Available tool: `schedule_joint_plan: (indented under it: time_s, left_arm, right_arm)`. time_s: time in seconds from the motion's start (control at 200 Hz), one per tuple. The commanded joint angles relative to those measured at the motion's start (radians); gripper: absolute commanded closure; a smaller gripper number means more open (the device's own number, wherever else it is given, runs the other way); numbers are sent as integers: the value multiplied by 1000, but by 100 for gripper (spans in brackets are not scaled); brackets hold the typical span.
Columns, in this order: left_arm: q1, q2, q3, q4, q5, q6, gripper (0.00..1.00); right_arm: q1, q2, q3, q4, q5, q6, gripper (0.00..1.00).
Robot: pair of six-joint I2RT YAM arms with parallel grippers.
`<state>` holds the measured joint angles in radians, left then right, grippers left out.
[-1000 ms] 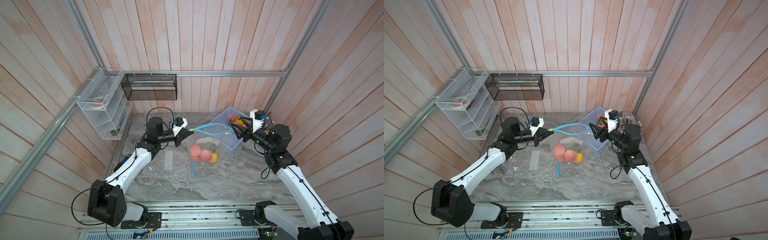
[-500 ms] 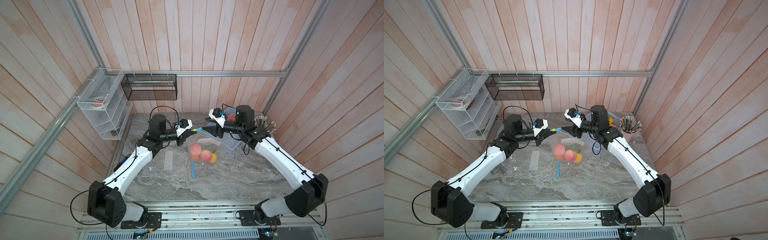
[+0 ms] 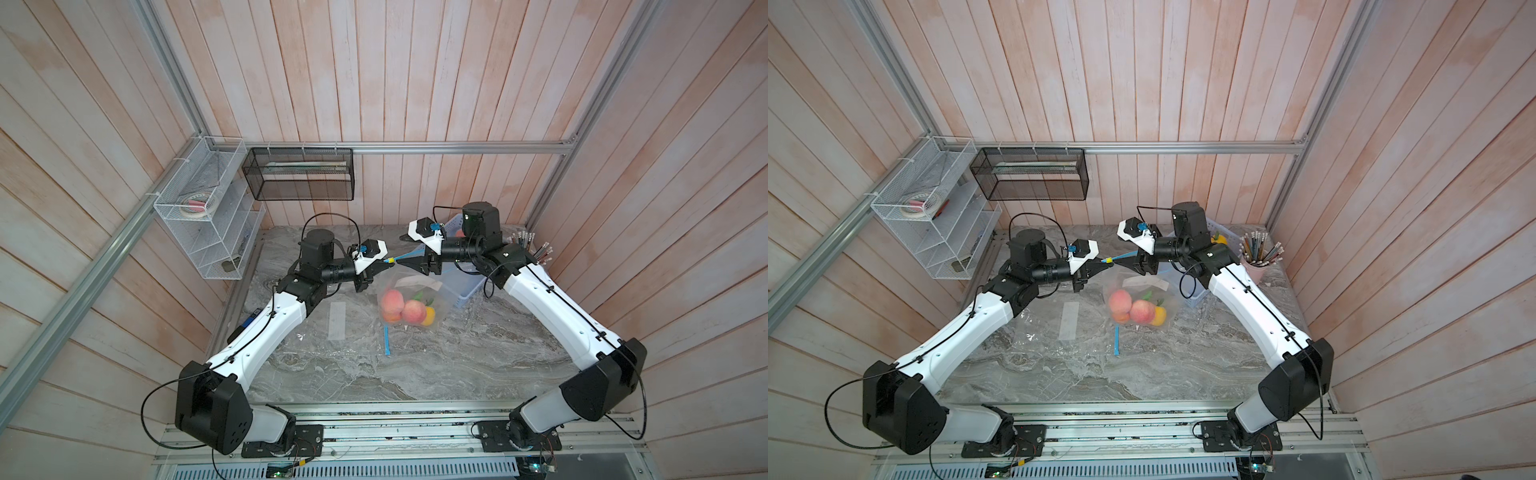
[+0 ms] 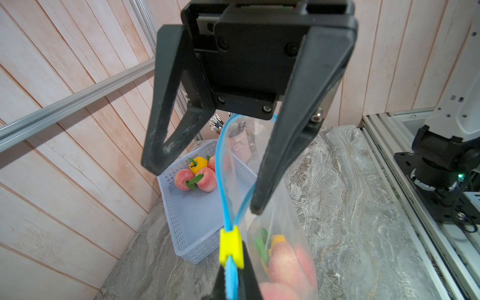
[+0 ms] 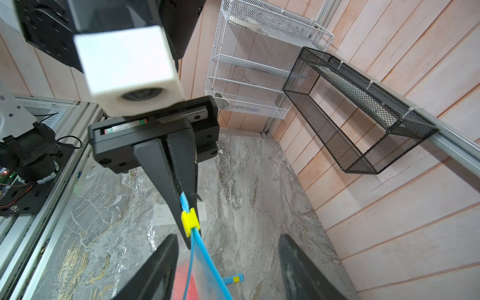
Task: Place the peach in a zip-top bag and seal the zipper
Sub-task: Zip the zipper food storage bag at the center of the board.
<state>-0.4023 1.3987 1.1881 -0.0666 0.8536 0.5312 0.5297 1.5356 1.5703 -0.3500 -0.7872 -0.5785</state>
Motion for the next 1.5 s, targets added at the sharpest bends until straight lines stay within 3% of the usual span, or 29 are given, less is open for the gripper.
schedule_joint_plan:
  time_s: [0.0,0.11,0.59,0.895,1.065,1.205,1.495]
  left_arm:
    - [-7,-4,14,11,-14,9,100]
    - [-7,-6,15,15,-14,9,100]
    - [-9,-9,15,21,-8,10,100]
    - [-9,-10,15,22,0,7,100]
    - [-9,-12,13,21,-2,7,100]
    - [-9,-14,8,19,-8,7,100]
    - [-6,-27,-15,3,-21,9,100]
  right_arm:
    - [14,24,48,-53,-22,-4,34]
    - [20,51,92,-107,-27,-28,37]
    - [39,106,157,-210,-38,-84,70]
    - [48,128,182,-259,-34,-109,71]
    - [49,132,194,-279,-34,-122,88]
    - [49,126,195,-292,-21,-134,96]
    - [24,83,188,-295,44,-132,100]
